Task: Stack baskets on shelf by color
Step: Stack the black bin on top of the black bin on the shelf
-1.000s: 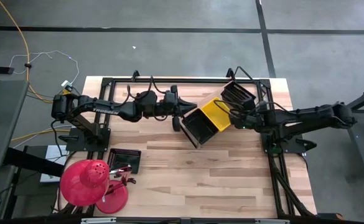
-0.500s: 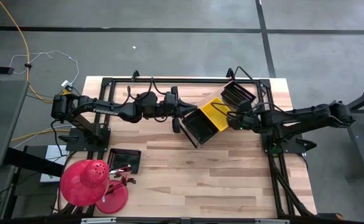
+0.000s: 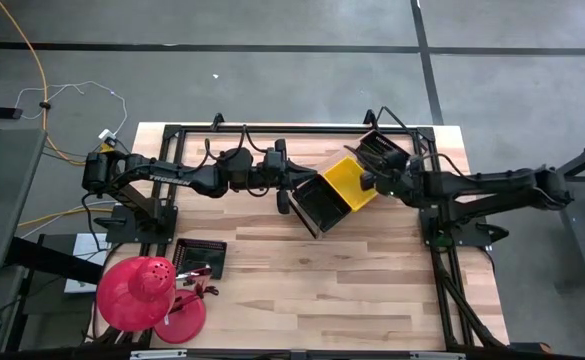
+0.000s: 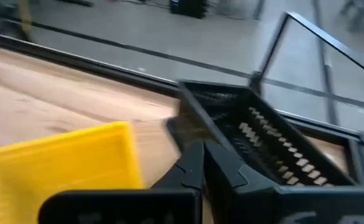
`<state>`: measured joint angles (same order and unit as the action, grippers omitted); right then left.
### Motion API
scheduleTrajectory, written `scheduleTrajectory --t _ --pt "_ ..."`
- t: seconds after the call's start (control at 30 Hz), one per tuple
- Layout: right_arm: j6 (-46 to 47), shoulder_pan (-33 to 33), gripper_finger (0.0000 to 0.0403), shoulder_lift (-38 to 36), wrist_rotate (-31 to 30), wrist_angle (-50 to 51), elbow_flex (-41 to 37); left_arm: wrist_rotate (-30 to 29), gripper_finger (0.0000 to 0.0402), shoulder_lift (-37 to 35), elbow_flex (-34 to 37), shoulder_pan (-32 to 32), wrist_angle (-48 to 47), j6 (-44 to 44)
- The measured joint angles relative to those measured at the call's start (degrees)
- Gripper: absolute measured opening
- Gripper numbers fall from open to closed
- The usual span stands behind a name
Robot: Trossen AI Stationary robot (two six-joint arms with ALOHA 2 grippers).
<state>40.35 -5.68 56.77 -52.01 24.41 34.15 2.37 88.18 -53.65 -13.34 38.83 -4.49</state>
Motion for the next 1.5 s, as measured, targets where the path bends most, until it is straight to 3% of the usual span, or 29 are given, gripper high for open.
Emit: scheduleTrajectory --t 0.23,0.63,0.73,0.9,1.03,1.13,1.27,1.5 --pt "-0.15 -5.35 0.0000 3.01 1.66 -2.14 -1.29 0.02 0.0000 0.00 0.00 0.02 -0.02 -0.04" --pt "-4.72 -5.70 0.0000 3.03 2.52 -2.14 -1.23 0.00 0.0000 0.00 0.00 0.00 -0.30 -0.02" --pt "-5.41 -6.02 0.0000 0.80 4.35 3.50 -1.22 0.00 0.0000 0.00 0.00 0.00 -2.42 0.06" --pt "1.07 -6.49 0.0000 -2.40 7.25 16.52 -1.22 -0.01 0.0000 0.00 0.00 -0.02 -4.90 0.16" --pt "2.36 -5.79 0.0000 -4.01 7.69 19.65 -1.22 0.23 0.0000 -0.20 0.00 0.38 -7.89 1.38" --pt "0.10 -4.34 0.0000 -5.53 6.71 17.28 -1.22 0.40 0.0000 -3.93 0.05 1.27 -14.39 3.96" --pt "-5.45 -2.38 0.0000 -8.52 6.09 12.14 -1.22 -4.54 0.0000 -12.28 -0.04 3.90 -26.67 7.05" --pt "-12.37 0.48 0.0000 -12.79 8.45 5.09 -1.22 -6.64 0.0000 -21.71 -0.05 13.09 -52.76 8.03"
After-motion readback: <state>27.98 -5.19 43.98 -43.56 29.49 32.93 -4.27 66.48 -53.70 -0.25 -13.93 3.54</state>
